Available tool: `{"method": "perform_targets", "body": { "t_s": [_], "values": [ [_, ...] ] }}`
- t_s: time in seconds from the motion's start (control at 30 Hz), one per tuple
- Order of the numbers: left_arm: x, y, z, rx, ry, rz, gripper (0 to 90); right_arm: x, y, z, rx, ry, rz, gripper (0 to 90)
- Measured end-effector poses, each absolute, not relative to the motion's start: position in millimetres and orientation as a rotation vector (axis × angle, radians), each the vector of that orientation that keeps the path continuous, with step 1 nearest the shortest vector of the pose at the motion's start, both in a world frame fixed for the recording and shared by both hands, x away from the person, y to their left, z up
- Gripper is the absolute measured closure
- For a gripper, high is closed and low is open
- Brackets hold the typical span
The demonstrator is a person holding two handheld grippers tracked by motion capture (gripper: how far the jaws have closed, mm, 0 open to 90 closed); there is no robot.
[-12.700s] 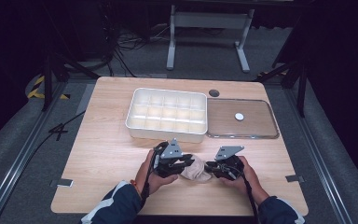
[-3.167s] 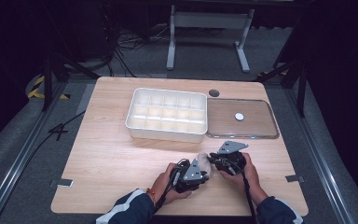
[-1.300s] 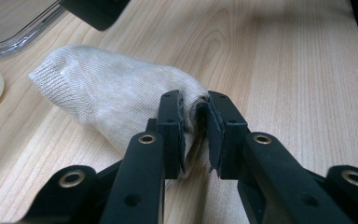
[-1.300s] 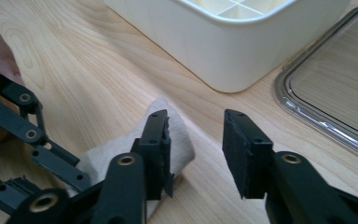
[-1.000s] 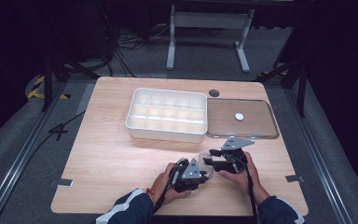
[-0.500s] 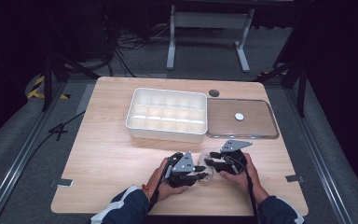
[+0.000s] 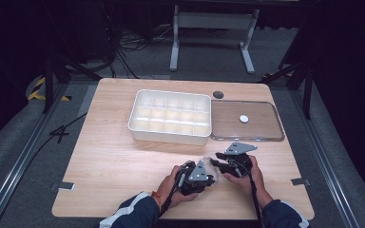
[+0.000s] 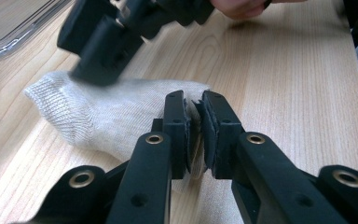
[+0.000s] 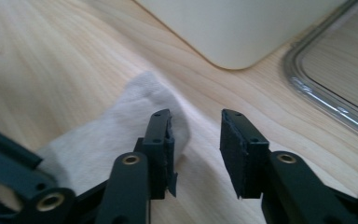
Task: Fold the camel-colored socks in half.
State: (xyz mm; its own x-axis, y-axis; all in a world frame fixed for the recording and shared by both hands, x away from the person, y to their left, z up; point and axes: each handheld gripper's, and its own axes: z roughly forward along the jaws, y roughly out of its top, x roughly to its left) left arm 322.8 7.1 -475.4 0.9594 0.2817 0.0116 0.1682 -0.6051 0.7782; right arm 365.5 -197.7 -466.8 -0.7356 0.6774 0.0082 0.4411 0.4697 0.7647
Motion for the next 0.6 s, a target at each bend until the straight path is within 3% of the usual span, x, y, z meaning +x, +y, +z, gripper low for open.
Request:
{"method": "perform_targets", "body": {
  "t_s": [0.13, 0.2, 0.6],
  "values": [
    [320.4, 6.2, -475.4, 2.238, 0.289, 0.196, 79.2, 367.8, -200.3, -468.9, 0.972, 2.428, 1.082, 68.3],
    [319.1, 6.7, -473.5, 2.236, 0.293, 0.214, 72.9, 367.5, -202.4, -466.8, 0.973, 2.414, 1.101, 67.8],
    [324.9, 22.6, -461.9, 2.156, 0.327, 0.176, 58.7, 363.4, -210.2, -442.7, 0.964, 2.298, 1.281, 63.9]
  ]
}}
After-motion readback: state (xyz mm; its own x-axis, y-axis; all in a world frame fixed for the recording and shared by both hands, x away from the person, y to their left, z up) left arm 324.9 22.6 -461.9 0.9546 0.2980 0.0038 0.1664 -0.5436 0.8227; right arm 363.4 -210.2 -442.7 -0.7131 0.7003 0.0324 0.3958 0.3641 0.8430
